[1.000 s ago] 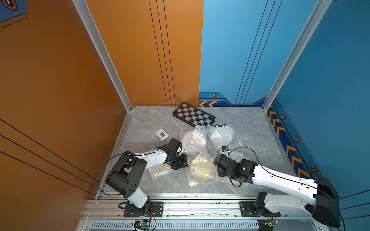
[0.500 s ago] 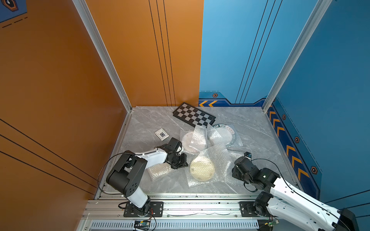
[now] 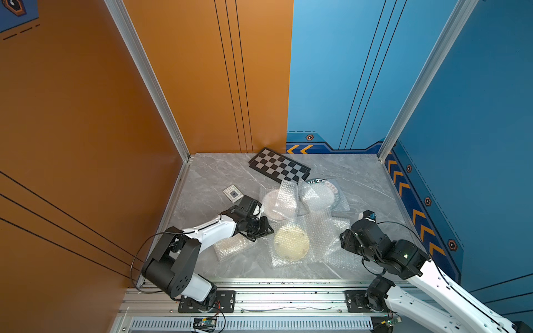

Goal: Unpack dinner plates from bubble wrap
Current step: Unwrap the bubble wrap at the center of the board.

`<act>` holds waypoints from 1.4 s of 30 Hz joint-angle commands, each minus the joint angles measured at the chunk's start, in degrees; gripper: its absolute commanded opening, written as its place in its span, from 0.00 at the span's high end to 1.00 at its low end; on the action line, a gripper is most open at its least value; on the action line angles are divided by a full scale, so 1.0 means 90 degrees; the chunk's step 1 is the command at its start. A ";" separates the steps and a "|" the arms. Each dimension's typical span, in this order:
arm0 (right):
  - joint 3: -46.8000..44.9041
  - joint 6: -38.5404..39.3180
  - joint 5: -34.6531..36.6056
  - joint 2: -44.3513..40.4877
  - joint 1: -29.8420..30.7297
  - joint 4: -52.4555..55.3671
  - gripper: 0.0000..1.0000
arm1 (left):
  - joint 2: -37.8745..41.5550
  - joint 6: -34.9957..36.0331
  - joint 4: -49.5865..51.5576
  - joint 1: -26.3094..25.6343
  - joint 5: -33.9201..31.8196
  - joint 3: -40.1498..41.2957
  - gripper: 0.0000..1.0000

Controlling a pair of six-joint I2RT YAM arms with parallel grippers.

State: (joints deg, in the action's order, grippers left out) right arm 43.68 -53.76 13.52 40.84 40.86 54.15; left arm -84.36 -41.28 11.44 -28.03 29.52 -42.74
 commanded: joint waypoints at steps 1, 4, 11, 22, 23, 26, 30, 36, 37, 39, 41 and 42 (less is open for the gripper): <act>0.0454 0.0389 0.0162 0.0224 -0.0029 0.0305 0.38 | 0.0178 -0.0192 -0.0301 0.0051 0.0149 0.0252 0.70; 0.0888 0.0666 0.0095 0.0601 -0.0032 0.0292 0.37 | 0.0222 -0.0375 -0.0481 0.0007 0.0151 0.0414 0.67; 0.1520 0.1176 -0.0534 0.1282 -0.0385 0.0040 0.36 | 0.0137 -0.0874 -0.1107 -0.0242 -0.0118 0.0642 0.68; 0.1697 0.0427 -0.2829 0.1760 -0.0126 0.0103 0.15 | 0.0845 -0.1598 -0.1050 -0.1208 -0.0754 0.0482 0.93; 0.1752 0.0294 -0.2960 0.1818 -0.0126 0.0106 0.14 | 0.1012 -0.1628 -0.1046 -0.1323 -0.0847 0.0483 0.94; 0.2102 0.0024 -0.3189 0.2142 -0.0126 0.0228 0.12 | 0.1393 -0.1634 -0.1047 -0.1636 -0.1071 0.0509 0.96; 0.2901 -0.0491 -0.3230 0.2654 -0.0126 0.0537 0.11 | 0.1782 -0.1592 -0.1147 -0.1874 -0.1109 0.0582 0.98; 0.3408 -0.1257 -0.3488 0.3522 0.0228 0.0717 0.10 | 0.2252 -0.1353 -0.1135 -0.1894 -0.0839 0.0531 0.99; 0.3379 -0.1419 -0.3387 0.3580 0.0318 0.0637 0.10 | 0.2309 -0.1311 -0.1137 -0.1899 -0.0759 0.0521 0.99; 0.3387 -0.1618 -0.3236 0.3735 0.0459 0.0555 0.11 | 0.2389 -0.1175 -0.1104 -0.1911 -0.0579 0.0508 0.99; 0.3451 -0.1799 -0.3161 0.3950 0.0578 0.0518 0.10 | 0.2519 -0.1083 -0.1021 -0.1949 -0.0484 0.0544 0.99; 0.3514 -0.1883 -0.3073 0.4057 0.0652 0.0513 0.10 | 0.2603 -0.1055 -0.0994 -0.1962 -0.0466 0.0578 0.99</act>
State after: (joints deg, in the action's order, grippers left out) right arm 73.69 -66.04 -16.25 75.90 45.58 57.39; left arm -62.81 -53.30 1.54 -44.97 22.81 -37.56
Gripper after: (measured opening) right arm 0.897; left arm 0.043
